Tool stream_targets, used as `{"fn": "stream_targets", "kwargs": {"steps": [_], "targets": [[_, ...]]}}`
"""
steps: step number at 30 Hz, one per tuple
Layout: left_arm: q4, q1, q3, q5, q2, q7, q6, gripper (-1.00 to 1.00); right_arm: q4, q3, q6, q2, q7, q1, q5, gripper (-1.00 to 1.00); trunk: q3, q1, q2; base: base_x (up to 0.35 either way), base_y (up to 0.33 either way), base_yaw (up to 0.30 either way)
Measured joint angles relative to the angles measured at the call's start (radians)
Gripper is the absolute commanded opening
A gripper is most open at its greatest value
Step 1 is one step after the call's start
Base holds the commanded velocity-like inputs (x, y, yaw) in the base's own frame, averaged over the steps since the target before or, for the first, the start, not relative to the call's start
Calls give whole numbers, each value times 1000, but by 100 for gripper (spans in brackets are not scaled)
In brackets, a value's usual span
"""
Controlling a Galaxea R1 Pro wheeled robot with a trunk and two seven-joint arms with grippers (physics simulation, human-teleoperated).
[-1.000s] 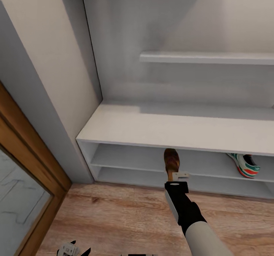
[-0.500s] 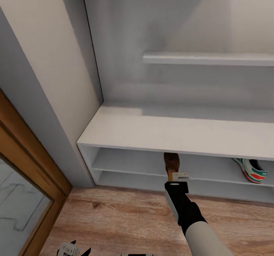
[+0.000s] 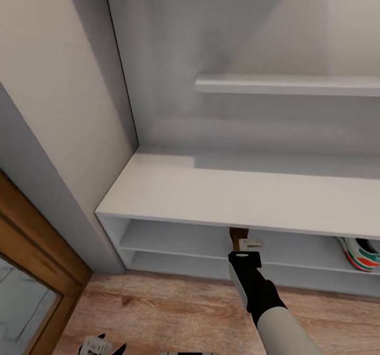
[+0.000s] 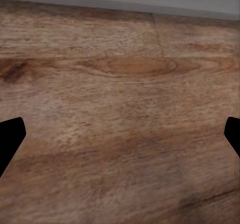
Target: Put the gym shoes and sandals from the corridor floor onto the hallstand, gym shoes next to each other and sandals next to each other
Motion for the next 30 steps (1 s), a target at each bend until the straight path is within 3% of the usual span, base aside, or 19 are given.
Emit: {"fn": "stream_targets", "kwargs": {"steps": [30], "targets": [[0,0,0,0,1,0,1,100,0,-1,0,0,1,0,1,-100,0,0,0,62,-20,0]]}}
